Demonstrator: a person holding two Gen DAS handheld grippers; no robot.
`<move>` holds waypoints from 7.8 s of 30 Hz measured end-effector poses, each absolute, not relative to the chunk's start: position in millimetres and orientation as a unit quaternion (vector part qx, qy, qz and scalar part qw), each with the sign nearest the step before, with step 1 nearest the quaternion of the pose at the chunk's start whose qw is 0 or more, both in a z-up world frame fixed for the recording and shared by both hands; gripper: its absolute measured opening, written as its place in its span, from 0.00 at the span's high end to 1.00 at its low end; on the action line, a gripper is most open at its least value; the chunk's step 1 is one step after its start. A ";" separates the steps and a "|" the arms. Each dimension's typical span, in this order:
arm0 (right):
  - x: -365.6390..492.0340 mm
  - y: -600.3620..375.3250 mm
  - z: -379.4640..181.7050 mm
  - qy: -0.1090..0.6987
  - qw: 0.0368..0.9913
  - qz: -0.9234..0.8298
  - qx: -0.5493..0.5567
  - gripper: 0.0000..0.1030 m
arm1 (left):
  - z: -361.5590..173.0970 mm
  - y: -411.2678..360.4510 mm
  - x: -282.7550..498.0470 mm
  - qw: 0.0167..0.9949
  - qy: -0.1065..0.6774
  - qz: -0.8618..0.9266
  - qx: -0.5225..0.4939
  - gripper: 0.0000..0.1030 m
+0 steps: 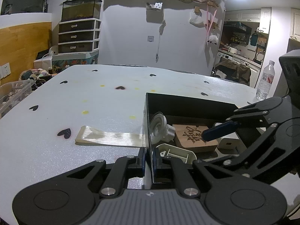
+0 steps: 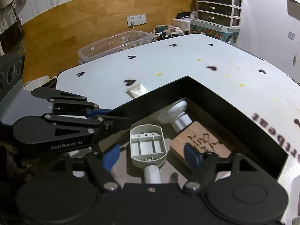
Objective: Organize rigid objects
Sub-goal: 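Carry the beige holder into the black box and open the right gripper, then move the right gripper to the round tape measure and grasp it, then lower the tape measure into the black box and open the right gripper, then move the right gripper back toward the pink scissors and white block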
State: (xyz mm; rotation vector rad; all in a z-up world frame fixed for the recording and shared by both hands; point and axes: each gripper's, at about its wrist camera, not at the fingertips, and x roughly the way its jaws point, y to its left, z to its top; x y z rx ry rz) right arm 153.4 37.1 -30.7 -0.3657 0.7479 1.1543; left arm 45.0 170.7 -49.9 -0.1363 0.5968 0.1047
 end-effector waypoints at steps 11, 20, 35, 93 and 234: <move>151.7 13.9 -15.0 0.337 0.780 0.509 -0.138 0.07 | -50.0 170.6 45.0 0.952 0.293 0.052 -0.067 0.93; 145.2 -8.0 2.2 0.320 0.800 0.495 -0.110 0.00 | -49.9 170.6 45.1 0.952 0.293 0.052 -0.067 0.93; 135.8 -67.3 30.5 0.269 0.858 0.433 -0.068 0.00 | -50.6 171.9 44.6 0.952 0.293 0.053 -0.069 0.93; 263.4 -237.1 -73.3 0.366 0.923 0.029 0.113 0.38 | -52.4 170.3 49.9 0.951 0.296 0.061 -0.069 0.93; 150.5 -20.5 28.5 0.370 0.751 0.495 -0.231 0.20 | -47.6 177.0 56.4 0.948 0.304 0.044 -0.083 0.91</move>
